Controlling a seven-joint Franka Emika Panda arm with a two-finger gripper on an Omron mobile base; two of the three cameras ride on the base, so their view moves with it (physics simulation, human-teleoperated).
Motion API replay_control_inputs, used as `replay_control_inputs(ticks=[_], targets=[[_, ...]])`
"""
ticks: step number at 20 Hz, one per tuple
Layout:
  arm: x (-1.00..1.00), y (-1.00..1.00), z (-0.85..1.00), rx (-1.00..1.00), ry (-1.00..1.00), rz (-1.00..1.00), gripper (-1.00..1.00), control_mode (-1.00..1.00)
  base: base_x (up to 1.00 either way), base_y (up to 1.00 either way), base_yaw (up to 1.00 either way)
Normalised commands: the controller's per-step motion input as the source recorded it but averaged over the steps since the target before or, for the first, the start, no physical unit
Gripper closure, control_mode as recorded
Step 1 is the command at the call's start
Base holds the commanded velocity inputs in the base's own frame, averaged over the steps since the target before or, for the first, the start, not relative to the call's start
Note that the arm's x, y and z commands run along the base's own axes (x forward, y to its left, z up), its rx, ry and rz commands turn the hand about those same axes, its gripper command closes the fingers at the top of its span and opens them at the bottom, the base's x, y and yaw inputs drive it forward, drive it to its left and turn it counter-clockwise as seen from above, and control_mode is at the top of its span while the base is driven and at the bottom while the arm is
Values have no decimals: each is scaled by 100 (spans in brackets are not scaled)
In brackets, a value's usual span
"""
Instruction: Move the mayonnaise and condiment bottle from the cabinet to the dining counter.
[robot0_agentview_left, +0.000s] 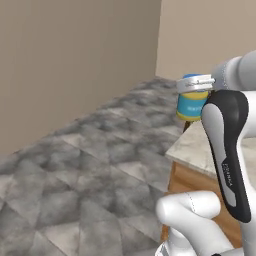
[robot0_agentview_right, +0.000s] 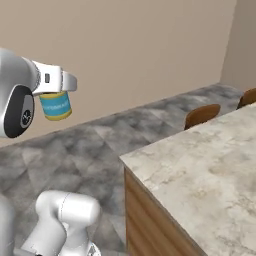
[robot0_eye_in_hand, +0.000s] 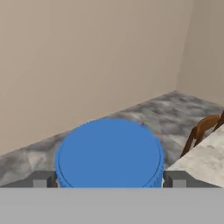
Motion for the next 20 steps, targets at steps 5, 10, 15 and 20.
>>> replay_control_inputs(ticks=[5, 10, 15, 20], targets=[[0, 0, 0, 0, 0, 0, 100, 100, 0, -13, -54], [0, 0, 0, 0, 0, 0, 100, 100, 0, -20, -53], [0, 0, 0, 0, 0, 0, 100, 100, 0, -20, -49], [0, 0, 0, 0, 0, 0, 100, 100, 1, -12, -46]])
